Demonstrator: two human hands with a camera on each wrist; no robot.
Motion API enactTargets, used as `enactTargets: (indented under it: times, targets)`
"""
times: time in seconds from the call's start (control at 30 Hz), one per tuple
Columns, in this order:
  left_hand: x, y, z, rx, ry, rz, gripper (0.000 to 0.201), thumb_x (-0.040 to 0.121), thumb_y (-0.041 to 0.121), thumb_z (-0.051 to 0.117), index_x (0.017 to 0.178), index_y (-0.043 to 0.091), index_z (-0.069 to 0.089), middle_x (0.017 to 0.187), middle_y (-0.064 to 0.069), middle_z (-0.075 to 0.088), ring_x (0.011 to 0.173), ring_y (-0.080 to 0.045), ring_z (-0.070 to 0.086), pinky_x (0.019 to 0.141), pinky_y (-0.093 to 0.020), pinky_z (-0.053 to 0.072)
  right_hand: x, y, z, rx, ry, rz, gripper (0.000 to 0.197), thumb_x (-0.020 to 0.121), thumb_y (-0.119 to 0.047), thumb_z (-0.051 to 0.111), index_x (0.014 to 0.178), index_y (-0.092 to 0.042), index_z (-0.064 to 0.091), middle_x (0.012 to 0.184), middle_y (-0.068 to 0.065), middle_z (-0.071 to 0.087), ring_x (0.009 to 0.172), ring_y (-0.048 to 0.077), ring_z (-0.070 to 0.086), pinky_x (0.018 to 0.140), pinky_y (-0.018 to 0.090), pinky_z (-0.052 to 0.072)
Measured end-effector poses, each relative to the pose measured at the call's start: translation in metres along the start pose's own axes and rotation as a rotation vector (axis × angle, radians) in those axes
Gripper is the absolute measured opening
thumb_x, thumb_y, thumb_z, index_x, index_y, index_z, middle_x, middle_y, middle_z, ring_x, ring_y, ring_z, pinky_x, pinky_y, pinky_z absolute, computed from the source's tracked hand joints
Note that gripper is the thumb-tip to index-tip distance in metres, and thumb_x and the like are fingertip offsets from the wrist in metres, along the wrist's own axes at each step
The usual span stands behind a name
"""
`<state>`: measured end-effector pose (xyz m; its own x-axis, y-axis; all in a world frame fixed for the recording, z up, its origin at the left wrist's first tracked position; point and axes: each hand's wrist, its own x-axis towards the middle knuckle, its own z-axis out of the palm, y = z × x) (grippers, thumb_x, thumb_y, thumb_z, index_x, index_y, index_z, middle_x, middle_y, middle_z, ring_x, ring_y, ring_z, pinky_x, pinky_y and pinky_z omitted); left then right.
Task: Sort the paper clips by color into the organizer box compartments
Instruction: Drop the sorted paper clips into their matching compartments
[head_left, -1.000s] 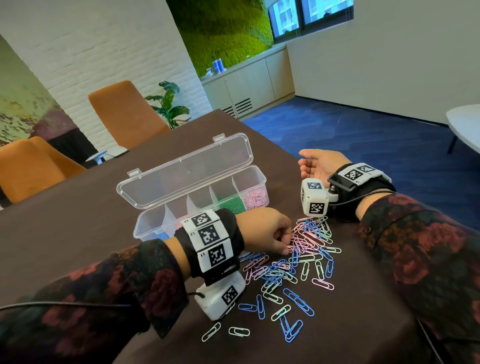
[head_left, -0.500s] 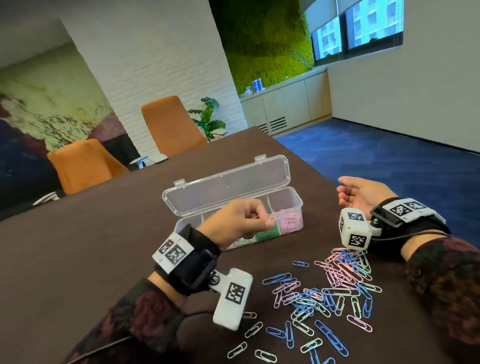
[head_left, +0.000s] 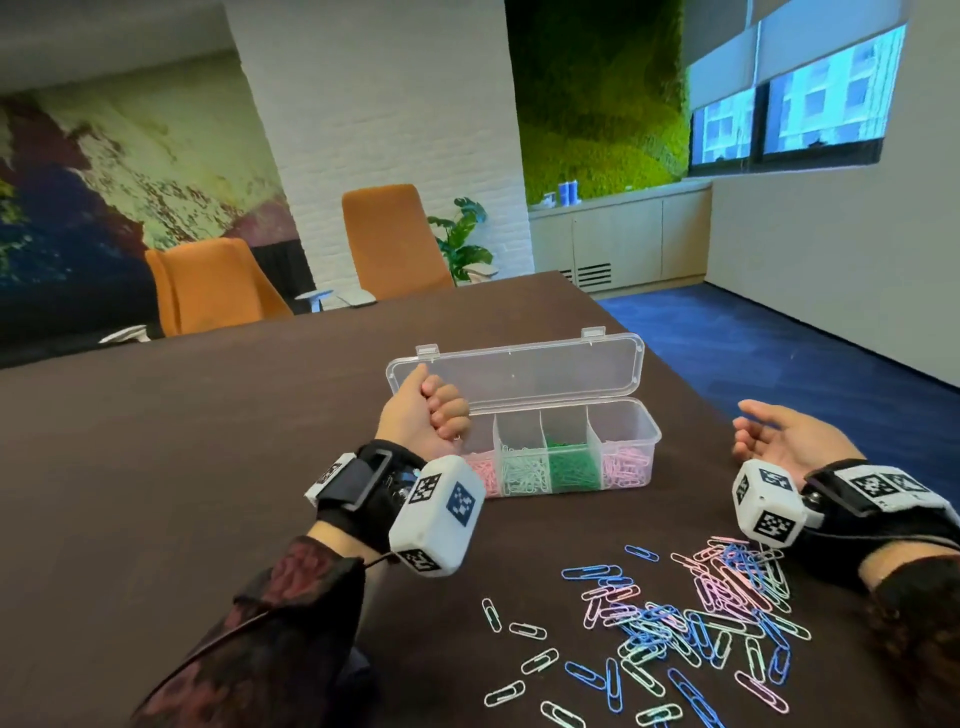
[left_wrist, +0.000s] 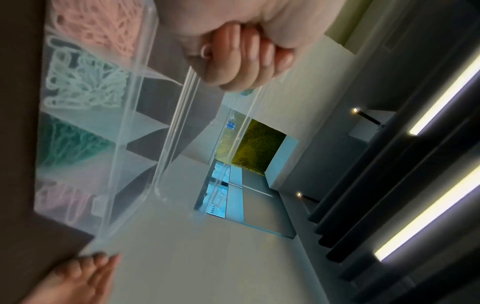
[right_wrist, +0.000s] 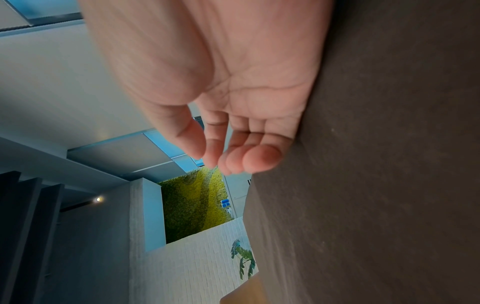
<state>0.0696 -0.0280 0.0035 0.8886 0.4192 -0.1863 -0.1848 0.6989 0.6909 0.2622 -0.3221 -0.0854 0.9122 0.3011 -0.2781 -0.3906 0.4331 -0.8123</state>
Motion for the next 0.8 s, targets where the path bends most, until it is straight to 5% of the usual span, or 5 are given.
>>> enactTargets:
  times: [0.17, 0.33, 0.6, 0.73, 0.8]
  targets:
    - [0.012, -0.008, 0.003, 0.381, 0.014, 0.288, 0.042, 0.102, 0.033, 0.032, 0.062, 0.020, 0.037, 0.046, 0.008, 0.023, 0.037, -0.009, 0.017, 0.038, -0.021, 0.013, 0.003, 0.000, -0.003, 0.014, -0.006, -0.019, 0.013, 0.094, -0.018, 0.052, 0.083, -0.011, 0.055, 0.074, 0.001, 0.049, 0.040, 0.006, 0.053, 0.041, 0.015, 0.047]
    - [0.020, -0.017, -0.005, 0.669, -0.054, 0.381, 0.028, 0.098, 0.000, 0.028, 0.093, 0.011, 0.054, 0.055, 0.002, 0.060, 0.061, -0.017, 0.056, 0.063, -0.027, 0.042, 0.004, -0.001, -0.001, -0.001, 0.013, 0.007, 0.016, 0.093, -0.018, 0.054, 0.080, -0.009, 0.054, 0.060, -0.001, 0.054, 0.038, 0.006, 0.053, 0.039, 0.015, 0.047]
    - [0.010, 0.008, 0.000, 0.477, -0.195, 0.403, 0.033, 0.095, -0.006, 0.024, 0.100, 0.010, 0.053, 0.073, -0.006, 0.070, 0.076, -0.022, 0.068, 0.076, -0.033, 0.046, -0.003, -0.001, 0.003, -0.006, 0.040, -0.004, 0.010, 0.090, -0.018, 0.058, 0.084, -0.010, 0.056, 0.069, 0.002, 0.052, 0.040, 0.006, 0.053, 0.038, 0.017, 0.046]
    - [0.019, -0.005, -0.006, 0.462, -0.167, 0.353, 0.036, 0.094, -0.010, 0.022, 0.096, 0.010, 0.051, 0.076, -0.006, 0.071, 0.075, -0.020, 0.070, 0.074, -0.030, 0.048, -0.013, -0.003, 0.007, -0.040, -0.031, -0.025, 0.085, 0.010, -0.026, 0.095, 0.084, -0.010, 0.057, 0.057, 0.001, 0.058, 0.040, 0.007, 0.054, 0.039, 0.017, 0.047]
    - [0.022, -0.011, -0.008, 0.433, -0.158, 0.335, 0.036, 0.093, -0.011, 0.022, 0.093, 0.010, 0.051, 0.074, -0.006, 0.070, 0.071, -0.019, 0.069, 0.073, -0.030, 0.048, -0.017, -0.004, 0.008, -0.060, -0.036, -0.060, 0.074, 0.020, -0.023, 0.092, 0.084, -0.011, 0.057, 0.058, 0.001, 0.058, 0.039, 0.007, 0.054, 0.038, 0.017, 0.047]
